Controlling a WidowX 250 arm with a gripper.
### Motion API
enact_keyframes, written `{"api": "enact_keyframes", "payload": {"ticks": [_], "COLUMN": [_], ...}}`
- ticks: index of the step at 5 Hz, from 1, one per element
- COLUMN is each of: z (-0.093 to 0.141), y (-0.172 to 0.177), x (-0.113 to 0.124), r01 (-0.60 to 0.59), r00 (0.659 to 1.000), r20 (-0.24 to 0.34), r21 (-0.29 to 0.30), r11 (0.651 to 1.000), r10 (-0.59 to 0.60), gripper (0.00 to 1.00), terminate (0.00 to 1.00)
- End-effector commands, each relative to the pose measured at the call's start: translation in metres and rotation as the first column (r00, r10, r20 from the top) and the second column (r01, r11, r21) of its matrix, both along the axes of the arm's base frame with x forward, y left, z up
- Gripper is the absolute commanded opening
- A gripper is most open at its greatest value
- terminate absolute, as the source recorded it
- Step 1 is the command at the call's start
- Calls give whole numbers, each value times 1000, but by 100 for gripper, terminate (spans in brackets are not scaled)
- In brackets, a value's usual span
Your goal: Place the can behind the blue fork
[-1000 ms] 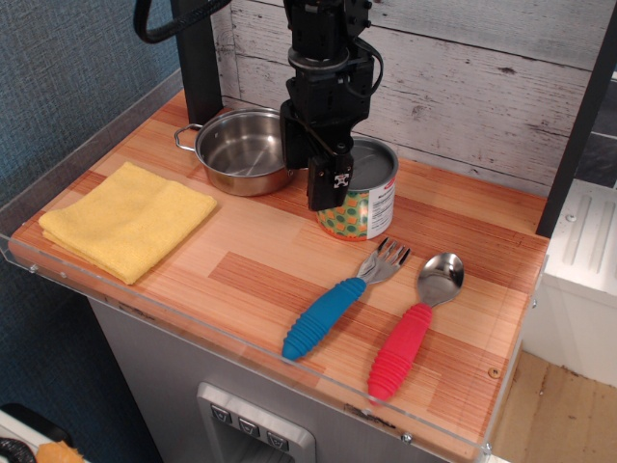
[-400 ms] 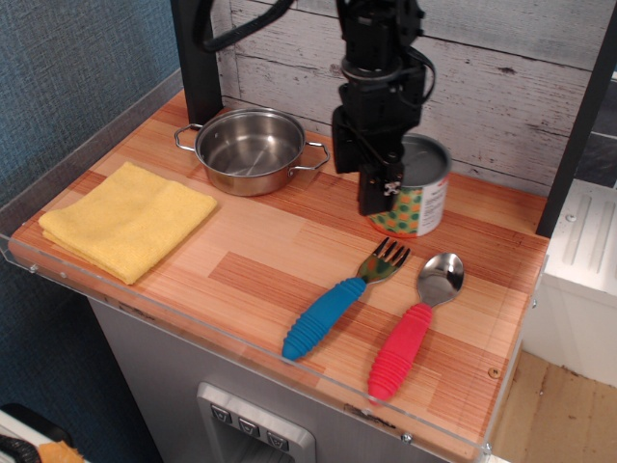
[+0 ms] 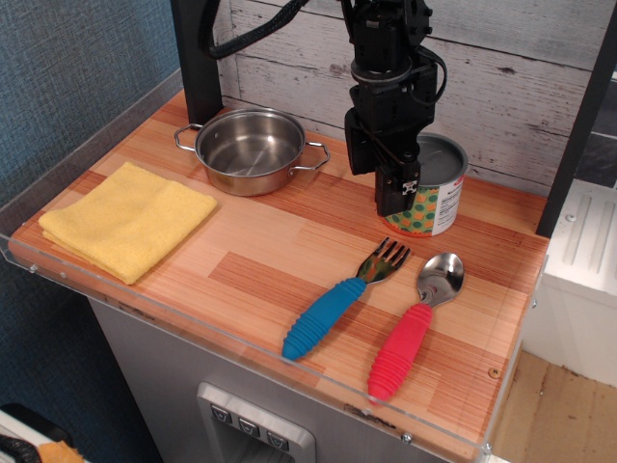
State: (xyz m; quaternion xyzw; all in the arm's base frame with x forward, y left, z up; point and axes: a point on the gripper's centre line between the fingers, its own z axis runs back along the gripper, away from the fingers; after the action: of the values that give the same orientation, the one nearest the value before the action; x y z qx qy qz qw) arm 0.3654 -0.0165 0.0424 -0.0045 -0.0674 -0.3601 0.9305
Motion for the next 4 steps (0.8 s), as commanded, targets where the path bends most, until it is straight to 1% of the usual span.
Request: {"api": "enact_keyframes", "payload": {"ticks": [1, 2, 3, 4], "z": [44, 62, 74, 77], "y": [18, 33, 52, 79], "x": [-6, -19, -35, -59], "r01": [-103, -217, -395, -586], "r00": [993, 972, 917, 805], "r20": [52, 88, 62, 75], "r21": [5, -11, 7, -54], "r11": [995, 976, 919, 809], "r10": [102, 217, 393, 588], "gripper": [100, 100, 100, 100], "terminate": [0, 0, 0, 0]}}
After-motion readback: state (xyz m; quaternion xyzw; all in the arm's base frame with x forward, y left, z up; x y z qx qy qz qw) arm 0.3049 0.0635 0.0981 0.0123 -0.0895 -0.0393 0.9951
